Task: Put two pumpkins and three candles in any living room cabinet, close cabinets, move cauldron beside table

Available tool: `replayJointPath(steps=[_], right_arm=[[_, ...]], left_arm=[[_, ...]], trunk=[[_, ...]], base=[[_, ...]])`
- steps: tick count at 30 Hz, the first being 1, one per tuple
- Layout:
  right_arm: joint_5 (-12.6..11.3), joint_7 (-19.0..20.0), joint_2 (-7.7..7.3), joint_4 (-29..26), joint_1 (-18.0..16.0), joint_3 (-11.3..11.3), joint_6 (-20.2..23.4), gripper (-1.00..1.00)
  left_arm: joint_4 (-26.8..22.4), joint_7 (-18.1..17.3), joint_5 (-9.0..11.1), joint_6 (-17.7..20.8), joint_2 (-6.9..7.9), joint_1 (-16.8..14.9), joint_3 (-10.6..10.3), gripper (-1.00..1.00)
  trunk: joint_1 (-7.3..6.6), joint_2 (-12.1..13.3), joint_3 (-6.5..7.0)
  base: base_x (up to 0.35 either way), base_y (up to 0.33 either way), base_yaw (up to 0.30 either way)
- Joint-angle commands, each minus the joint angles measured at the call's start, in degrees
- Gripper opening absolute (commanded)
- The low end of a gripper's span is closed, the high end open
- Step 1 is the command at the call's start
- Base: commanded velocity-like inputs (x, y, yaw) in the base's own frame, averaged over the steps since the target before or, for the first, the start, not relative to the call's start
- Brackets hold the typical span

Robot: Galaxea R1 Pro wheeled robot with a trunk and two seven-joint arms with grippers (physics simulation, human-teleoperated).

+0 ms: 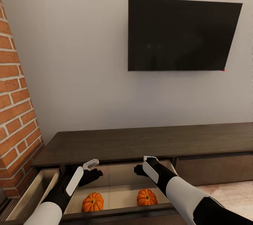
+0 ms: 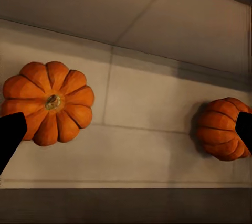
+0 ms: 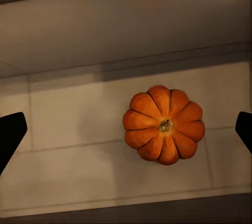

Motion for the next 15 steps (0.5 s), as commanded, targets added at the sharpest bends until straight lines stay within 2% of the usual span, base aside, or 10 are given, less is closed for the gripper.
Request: replayJointPath(steps=[1, 4, 15], right_arm=[[-0.6, -0.48, -0.05, -0.09, -0.05, 0.48, 0.11, 1.0], [-0.6, -0.42, -0.05, -0.14, -0.05, 0.48, 0.11, 1.0], [-0.6, 2.11, -0.22, -1.71, -0.05, 0.48, 0.18, 1.0]], left_arm=[[-0.08, 0.55, 0.59, 0.15, 0.02, -0.02, -0.1, 1.0], [-0.02, 0.52, 0.6, 0.15, 0.04, -0.02, -0.08, 1.0], [0.0, 0.51, 0.6, 0.15, 0.02, -0.02, -0.03, 1.0]], trunk=[[-0.04, -0.01, 0.16], [-0.12, 0.03, 0.83], [-2.53, 4.44, 2.8]], base=[[-0.055, 0.0, 0.0], [-0.181, 0.0, 0.0], [-0.071, 0.0, 0.0]])
